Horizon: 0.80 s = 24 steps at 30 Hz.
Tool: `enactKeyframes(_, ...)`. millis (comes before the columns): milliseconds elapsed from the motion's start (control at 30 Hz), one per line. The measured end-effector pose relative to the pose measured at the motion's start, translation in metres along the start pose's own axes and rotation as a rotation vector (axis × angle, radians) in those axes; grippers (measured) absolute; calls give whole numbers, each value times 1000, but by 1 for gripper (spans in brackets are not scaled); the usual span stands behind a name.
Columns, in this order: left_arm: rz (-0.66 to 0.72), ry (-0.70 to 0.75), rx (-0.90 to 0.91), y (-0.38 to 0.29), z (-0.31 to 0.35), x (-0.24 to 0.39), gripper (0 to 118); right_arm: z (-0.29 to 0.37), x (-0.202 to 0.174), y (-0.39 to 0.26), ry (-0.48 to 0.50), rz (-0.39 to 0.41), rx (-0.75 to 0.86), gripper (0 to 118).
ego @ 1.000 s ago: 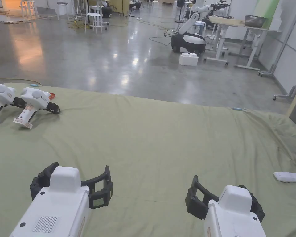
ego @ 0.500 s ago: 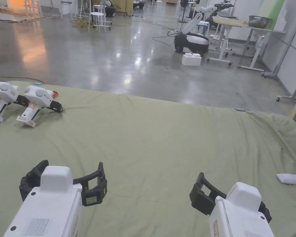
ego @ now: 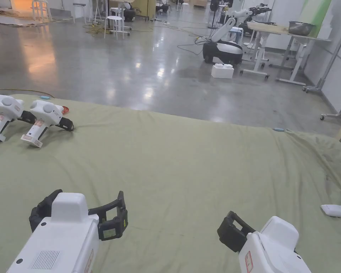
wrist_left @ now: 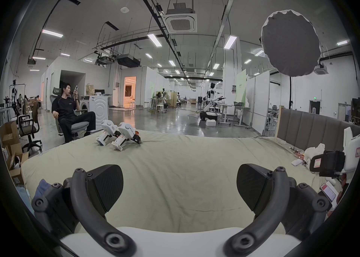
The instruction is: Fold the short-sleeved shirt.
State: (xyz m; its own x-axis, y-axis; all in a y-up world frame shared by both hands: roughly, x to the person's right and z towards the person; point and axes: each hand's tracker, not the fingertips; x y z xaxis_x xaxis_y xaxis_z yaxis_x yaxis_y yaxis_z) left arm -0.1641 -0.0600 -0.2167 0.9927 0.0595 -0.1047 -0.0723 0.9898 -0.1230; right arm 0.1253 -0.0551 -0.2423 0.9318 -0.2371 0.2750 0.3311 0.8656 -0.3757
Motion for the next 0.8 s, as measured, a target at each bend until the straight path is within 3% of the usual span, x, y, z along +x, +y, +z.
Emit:
enactKeyframes(167,-8,-10,-9,-1,0,3,118,-4,-8,5,-81,41,-26,109)
enactKeyframes(233,-7,-10,-19,-1,0,5,118,-5,-8,5,-77,77,-15,109)
enactKeyframes(800,-14,-13,-50,-1,-2,8,118,-9,-4,15,-15,106,-48,108)
